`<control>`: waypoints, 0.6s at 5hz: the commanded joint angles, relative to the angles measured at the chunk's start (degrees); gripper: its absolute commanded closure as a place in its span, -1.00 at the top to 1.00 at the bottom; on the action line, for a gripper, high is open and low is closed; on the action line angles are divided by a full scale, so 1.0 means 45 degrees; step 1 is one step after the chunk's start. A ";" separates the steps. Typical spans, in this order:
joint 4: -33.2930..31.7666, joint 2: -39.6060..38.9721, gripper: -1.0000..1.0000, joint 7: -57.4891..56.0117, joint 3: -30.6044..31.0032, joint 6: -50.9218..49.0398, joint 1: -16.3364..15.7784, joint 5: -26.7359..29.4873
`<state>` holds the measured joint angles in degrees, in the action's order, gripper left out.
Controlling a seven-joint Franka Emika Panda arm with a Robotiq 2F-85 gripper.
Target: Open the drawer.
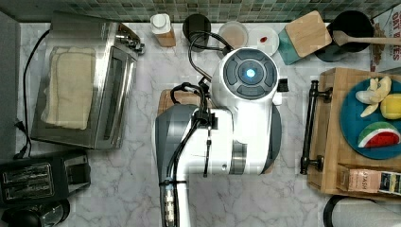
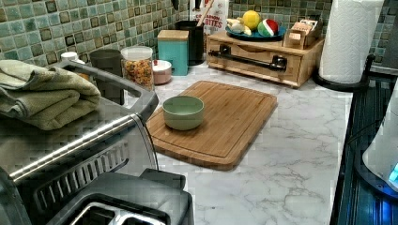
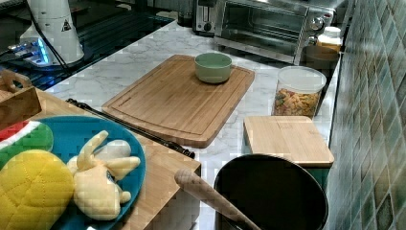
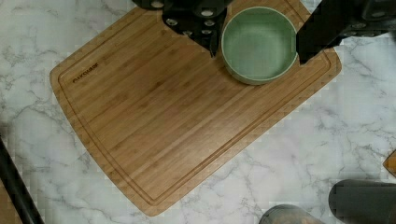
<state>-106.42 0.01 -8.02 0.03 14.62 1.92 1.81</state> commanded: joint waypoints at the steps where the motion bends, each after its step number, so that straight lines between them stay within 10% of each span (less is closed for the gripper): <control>1: -0.0148 0.0016 1.00 -0.0009 -0.0031 0.0000 -0.0033 0.0043; 3: -0.1162 0.0220 1.00 -0.2533 -0.0304 0.0778 0.0232 -0.1808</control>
<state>-108.72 -0.84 -15.40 -0.33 18.41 2.52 -4.94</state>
